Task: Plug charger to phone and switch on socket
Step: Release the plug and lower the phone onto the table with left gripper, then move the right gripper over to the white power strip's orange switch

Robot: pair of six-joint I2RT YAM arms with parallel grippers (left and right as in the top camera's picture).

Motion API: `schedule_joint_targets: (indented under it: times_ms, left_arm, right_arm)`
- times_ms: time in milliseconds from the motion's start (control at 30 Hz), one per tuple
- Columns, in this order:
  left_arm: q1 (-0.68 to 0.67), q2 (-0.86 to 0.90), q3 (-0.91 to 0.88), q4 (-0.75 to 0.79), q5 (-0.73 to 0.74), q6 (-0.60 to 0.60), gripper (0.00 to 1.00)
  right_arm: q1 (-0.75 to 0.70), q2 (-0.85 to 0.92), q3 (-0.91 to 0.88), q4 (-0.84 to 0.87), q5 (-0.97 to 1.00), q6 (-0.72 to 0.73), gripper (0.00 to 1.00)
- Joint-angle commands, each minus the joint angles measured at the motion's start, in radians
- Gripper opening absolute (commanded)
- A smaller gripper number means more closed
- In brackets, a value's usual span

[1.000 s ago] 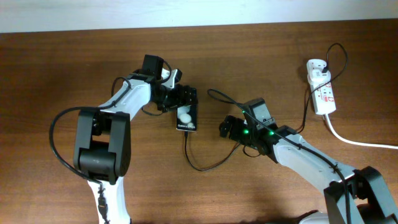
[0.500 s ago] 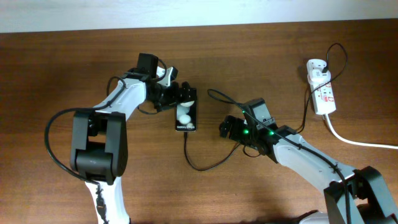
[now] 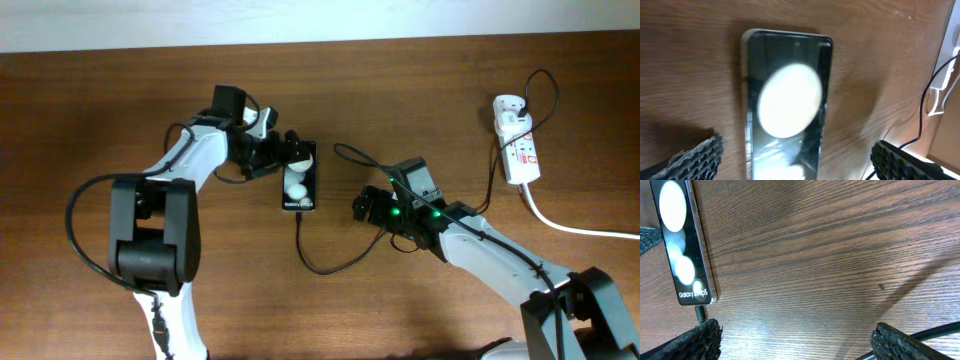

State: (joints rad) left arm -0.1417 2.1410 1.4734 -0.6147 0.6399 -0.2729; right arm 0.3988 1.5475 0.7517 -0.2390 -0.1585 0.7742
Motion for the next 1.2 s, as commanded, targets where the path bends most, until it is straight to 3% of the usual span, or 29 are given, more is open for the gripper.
schedule_joint_targets:
  times_ms: [0,300,500,633,733,800,1000,1167]
  left_arm:
    - [0.055,0.007,-0.006,-0.025,-0.033,0.008,0.99]
    - [0.202,0.007,-0.006,-0.079,-0.034,-0.042,0.99]
    - [0.205,0.007,-0.006,-0.079,-0.034,-0.042,0.99]
    - [0.205,0.007,-0.006,-0.079,-0.034,-0.042,0.99]
    - [0.205,0.007,-0.006,-0.079,-0.034,-0.042,1.0]
    - [0.205,0.007,-0.006,-0.079,-0.034,-0.042,0.99]
    - [0.206,0.007,-0.006,-0.079,-0.034,-0.042,1.0]
    - [0.205,0.007,-0.006,-0.079,-0.034,-0.042,0.99]
  right_arm:
    - [-0.006,-0.013,0.002,-0.001,0.021,-0.011,0.99]
    - [-0.007,-0.013,0.002,-0.001,0.024,-0.011,0.99]
    - [-0.008,-0.024,0.037,-0.037,-0.045,-0.012,0.99]
    - [-0.008,-0.031,0.35,-0.398,-0.078,-0.158,0.99]
    - [-0.029,-0.031,0.606,-0.724,0.082,-0.22,0.99]
    - [-0.093,-0.031,0.675,-0.835,0.144,-0.22,0.99]
    - [-0.404,0.004,0.676,-0.945,0.213,-0.22,0.99]
    - [-0.484,0.013,0.666,-0.942,0.283,-0.216,0.99]
